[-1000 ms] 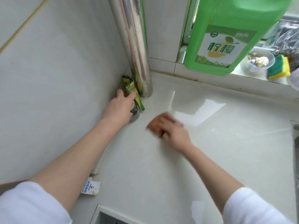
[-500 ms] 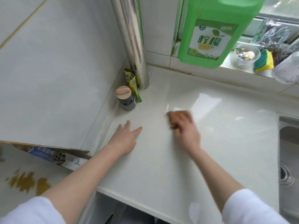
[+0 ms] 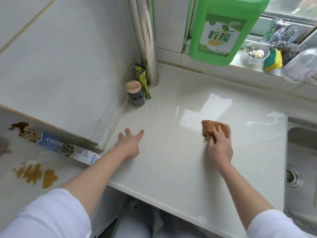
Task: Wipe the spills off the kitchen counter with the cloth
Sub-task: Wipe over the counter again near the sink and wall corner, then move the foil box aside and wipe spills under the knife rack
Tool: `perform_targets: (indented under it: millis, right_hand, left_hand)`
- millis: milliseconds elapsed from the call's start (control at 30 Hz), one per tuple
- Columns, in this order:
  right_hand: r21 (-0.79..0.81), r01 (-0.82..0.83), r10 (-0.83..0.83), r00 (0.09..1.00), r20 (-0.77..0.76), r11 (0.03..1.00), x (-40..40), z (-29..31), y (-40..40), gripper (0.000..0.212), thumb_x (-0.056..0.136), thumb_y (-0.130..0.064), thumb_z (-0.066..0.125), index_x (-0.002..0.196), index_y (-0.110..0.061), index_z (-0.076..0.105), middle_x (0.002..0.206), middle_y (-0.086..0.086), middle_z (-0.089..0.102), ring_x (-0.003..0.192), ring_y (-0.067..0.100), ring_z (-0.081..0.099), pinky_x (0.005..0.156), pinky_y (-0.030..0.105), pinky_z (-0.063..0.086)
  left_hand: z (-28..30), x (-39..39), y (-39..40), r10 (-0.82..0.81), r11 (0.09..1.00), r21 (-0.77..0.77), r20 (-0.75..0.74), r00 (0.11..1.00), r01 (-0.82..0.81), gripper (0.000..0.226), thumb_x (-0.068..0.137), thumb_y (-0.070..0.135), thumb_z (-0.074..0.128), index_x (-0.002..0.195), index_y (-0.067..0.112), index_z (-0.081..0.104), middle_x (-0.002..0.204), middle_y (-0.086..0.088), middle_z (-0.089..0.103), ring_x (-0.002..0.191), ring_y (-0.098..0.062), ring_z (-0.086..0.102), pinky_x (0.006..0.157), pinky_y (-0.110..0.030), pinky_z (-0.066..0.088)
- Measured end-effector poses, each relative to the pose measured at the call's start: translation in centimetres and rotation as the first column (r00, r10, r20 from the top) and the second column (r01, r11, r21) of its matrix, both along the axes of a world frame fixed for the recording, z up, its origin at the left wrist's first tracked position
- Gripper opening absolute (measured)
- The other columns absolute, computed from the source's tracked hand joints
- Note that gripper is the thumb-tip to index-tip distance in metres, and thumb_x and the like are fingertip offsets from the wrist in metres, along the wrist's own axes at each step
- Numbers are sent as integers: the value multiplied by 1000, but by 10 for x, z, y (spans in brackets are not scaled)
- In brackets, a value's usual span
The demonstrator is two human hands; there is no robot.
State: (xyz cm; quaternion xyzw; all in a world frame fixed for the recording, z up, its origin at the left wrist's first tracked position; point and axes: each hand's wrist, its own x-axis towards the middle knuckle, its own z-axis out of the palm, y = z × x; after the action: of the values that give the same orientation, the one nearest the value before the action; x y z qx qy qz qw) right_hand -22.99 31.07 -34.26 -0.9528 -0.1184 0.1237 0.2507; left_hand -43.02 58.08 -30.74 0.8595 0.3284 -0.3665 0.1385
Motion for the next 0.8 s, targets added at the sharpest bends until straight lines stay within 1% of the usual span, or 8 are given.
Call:
perform_targets:
  millis: [167, 200, 267, 333, 467, 533, 633, 800]
  right_hand:
    - [163, -423, 440, 894, -84, 891, -106, -1, 43, 35, 91, -20, 60, 119, -38, 67, 140, -20, 54, 132, 8, 47, 97, 30, 48]
    - [293, -367, 432, 879, -201, 883, -118, 6, 50, 30, 93, -18, 57, 114, -35, 70, 134, -21, 58, 120, 8, 57, 90, 30, 50]
    - [574, 15, 366, 757, -541, 819, -136, 28, 59, 32, 99, -7, 47, 101, -22, 76, 115, -6, 69, 82, 15, 67, 64, 30, 49]
    - [579, 362, 283, 610, -740, 731, -145, 41, 58, 34, 99, -2, 40, 104, -11, 72, 91, 9, 73, 57, 23, 61, 49, 26, 39]
    - [499, 624, 293, 409, -865, 602, -189, 60, 67, 26, 94, -11, 46, 104, 2, 65, 78, 17, 62, 60, 24, 57, 45, 25, 35]
    - [481, 678, 352, 332, -875, 556, -217, 75, 80, 29, 93, -14, 45, 96, 3, 68, 68, 16, 60, 59, 26, 56, 41, 23, 34]
    - [561, 653, 477, 328, -815, 509, -255, 106, 104, 39, 86, -17, 44, 103, 10, 67, 61, 21, 58, 55, 30, 52, 40, 27, 38]
    - [714, 475, 640, 340, -688, 515, -294, 138, 138, 48, 99, -45, 43, 121, -6, 62, 100, 18, 60, 60, 26, 54, 50, 35, 40]
  left_hand:
    - [12, 5, 2, 13, 997, -75, -1, 1000, -13, 75, 95, 11, 31, 155, 39, -5, 159, -23, -18, 144, -53, -11, 117, -54, 11]
    - [16, 2, 3, 43, 992, -116, 22, 999, -40, 72, 96, 13, 33, 156, 38, -1, 160, -22, -16, 145, -51, -10, 119, -52, 10]
    - [24, -15, 6, 117, 976, -197, 149, 982, -87, 64, 99, 21, 40, 157, 30, 14, 163, -18, 3, 149, -40, 6, 120, -40, 12]
    - [34, -39, 1, 202, 955, -271, 292, 935, -122, 53, 98, 26, 48, 150, 22, 38, 155, -9, 36, 143, -25, 34, 114, -28, 25]
    - [59, -102, -28, 366, 867, -480, 431, 825, -134, 23, 94, 33, 58, 111, 23, 70, 109, 7, 70, 103, -11, 65, 94, -31, 51]
    - [72, -123, -40, 452, 818, -561, 491, 745, -126, 16, 89, 34, 64, 103, 27, 70, 100, 11, 71, 90, -6, 67, 87, -30, 54]
    - [103, -153, -37, 525, 805, -572, 565, 636, -157, 24, 78, 34, 74, 101, 35, 68, 102, 11, 69, 91, -5, 67, 84, -22, 53]
    - [138, -203, -11, 422, 885, -443, 635, 647, -143, 51, 66, 56, 78, 113, 43, 64, 111, 13, 52, 98, -6, 59, 88, -29, 53]
